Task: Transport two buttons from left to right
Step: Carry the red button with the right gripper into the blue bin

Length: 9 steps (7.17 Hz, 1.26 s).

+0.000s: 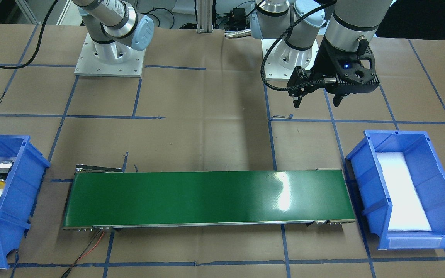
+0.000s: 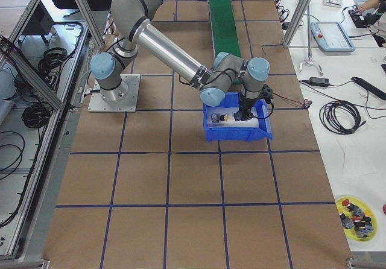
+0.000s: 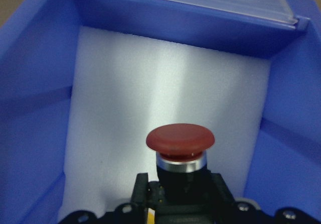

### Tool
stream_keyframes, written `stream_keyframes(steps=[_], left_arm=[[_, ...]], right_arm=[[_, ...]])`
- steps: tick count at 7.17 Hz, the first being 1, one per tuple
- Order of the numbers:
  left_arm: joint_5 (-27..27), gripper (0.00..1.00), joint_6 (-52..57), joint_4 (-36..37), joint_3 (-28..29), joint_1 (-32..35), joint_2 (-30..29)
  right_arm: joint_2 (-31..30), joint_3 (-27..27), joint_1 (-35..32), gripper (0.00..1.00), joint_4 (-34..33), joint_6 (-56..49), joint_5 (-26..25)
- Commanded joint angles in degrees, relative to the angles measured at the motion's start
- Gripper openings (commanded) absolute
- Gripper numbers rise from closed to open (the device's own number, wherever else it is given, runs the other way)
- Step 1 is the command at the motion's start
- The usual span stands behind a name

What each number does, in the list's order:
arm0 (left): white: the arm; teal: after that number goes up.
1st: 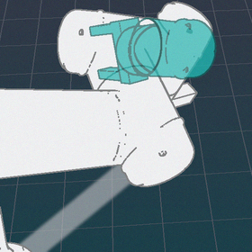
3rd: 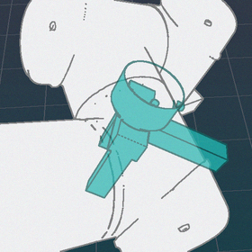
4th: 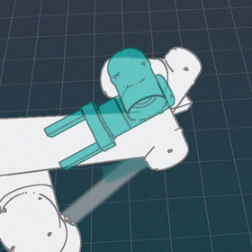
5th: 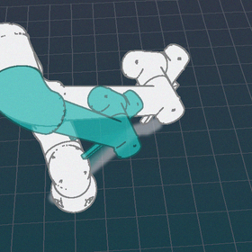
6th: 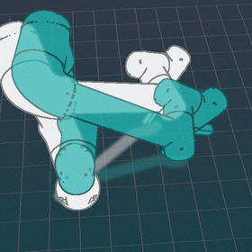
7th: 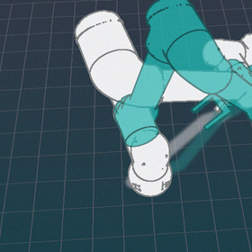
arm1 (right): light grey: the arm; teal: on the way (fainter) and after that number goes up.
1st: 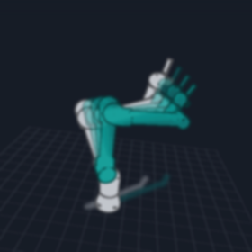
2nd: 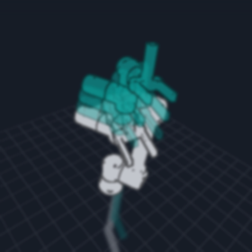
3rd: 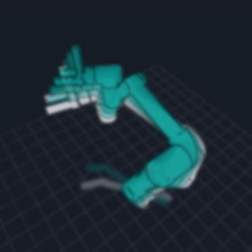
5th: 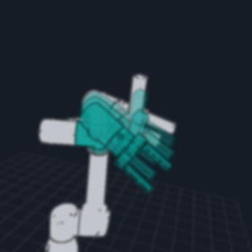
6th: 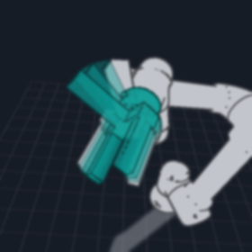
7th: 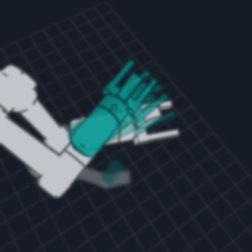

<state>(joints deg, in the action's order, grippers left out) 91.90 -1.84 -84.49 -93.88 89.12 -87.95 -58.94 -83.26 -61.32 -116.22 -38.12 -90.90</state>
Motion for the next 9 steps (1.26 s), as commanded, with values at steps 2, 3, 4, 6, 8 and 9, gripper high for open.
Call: stream_keyframes(steps=[2, 3, 4, 6, 8, 9], left_arm=[[0.1, 1.00, 0.0, -0.1, 0.0, 0.0, 0.1], [0.0, 1.00, 0.0, -0.1, 0.0, 0.0, 0.1], [0.0, 1.00, 0.0, -0.1, 0.0, 0.0, 0.1], [0.0, 1.00, 0.0, -0.1, 0.0, -0.1, 0.1], [0.0, 1.00, 0.0, -0.1, 0.0, -0.1, 0.1], [0.0, 1.00, 0.0, 0.0, 0.0, -0.1, 0.1]], right_arm=[[2.6, -0.3, -0.8, 0.03, -1.4, 1.8, -0.1], [3.0, -0.6, -1.1, 0.04, -1.4, 1.8, -0.2], [3.0, -0.9, -1.1, 0.05, -1.0, 1.8, -0.2], [3.0, -1.3, -1.2, 0.32, -0.8, 1.1, 0.1], [3.0, -1.0, -1.3, 1.00, -1.4, 1.2, 0.7], [3.0, -0.9, -1.3, 1.00, -1.3, 1.3, 0.8]])
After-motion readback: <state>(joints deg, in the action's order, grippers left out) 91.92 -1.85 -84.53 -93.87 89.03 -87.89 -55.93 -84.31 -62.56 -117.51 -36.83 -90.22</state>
